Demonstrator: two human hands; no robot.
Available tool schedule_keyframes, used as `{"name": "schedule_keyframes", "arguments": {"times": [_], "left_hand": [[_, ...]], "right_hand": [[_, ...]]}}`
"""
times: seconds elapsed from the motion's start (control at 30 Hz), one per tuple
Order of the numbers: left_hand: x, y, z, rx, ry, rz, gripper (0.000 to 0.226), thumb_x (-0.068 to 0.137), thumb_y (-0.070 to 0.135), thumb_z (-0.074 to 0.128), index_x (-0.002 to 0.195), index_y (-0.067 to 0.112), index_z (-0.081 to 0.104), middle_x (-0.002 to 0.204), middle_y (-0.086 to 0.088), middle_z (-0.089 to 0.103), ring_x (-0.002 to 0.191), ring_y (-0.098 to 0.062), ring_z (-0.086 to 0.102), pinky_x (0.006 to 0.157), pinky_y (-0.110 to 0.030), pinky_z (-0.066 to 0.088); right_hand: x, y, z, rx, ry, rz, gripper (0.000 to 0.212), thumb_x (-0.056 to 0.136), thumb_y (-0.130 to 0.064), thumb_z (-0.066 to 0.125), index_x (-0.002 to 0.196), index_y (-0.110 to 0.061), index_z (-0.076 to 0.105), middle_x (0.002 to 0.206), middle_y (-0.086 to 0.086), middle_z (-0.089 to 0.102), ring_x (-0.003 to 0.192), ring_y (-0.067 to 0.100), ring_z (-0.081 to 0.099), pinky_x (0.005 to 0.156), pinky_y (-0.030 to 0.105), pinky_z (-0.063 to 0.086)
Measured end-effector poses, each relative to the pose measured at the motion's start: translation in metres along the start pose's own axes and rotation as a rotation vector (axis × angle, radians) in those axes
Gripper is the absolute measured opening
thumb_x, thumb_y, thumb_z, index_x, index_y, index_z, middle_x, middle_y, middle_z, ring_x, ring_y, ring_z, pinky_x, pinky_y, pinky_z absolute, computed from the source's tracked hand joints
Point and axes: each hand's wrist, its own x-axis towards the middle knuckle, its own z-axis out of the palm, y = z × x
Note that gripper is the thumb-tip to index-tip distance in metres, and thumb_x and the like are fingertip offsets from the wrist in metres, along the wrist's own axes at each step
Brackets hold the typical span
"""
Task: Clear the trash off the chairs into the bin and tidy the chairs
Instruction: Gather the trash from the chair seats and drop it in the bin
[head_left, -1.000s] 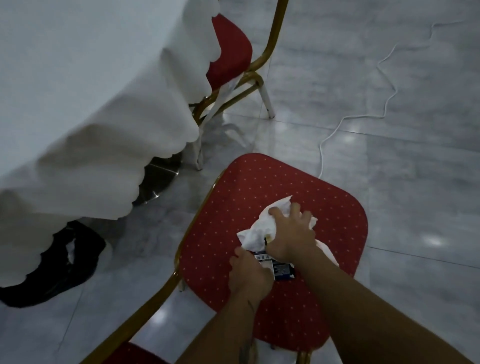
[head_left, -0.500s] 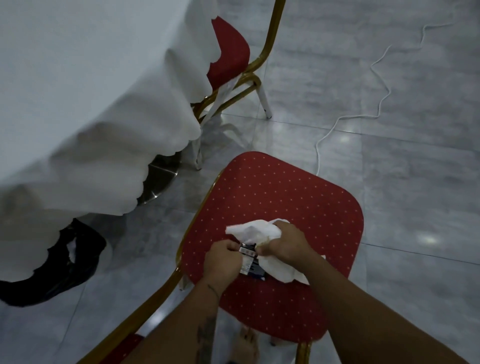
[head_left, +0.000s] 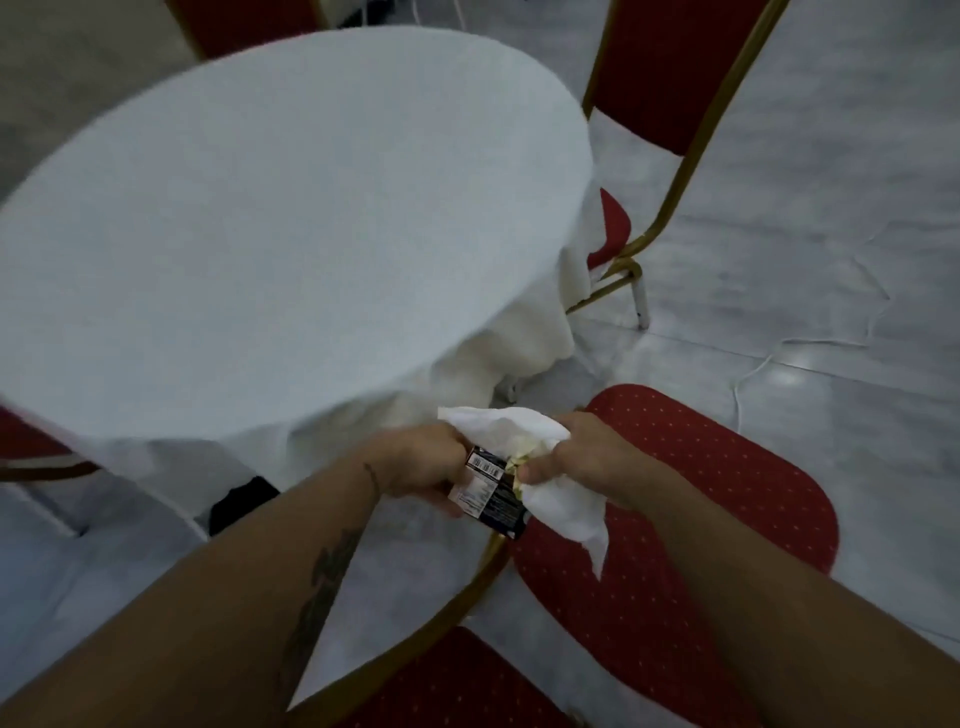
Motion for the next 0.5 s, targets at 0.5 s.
{"name": "schedule_keyframes", "arguments": {"times": [0.5], "left_hand": [[-0.249,-0.169,-0.117,-0.504,0.429,0.390,0.016,0.092,0.001,0.052,0.094,0.011,0.064,0.094,-0.014,0.067,0.082,-0.025,0.064,0.067,-0.031,0.054]], "right_hand": [[-0.131,-0.245,0.201,-0.517,-0.088,-0.259,0.044,0.065,-0.023,0.090,0.103,-0.013,0.069,0.096,0.002,0.074,0.091,0.024,0.070,0.091,0.048,0.056]]}}
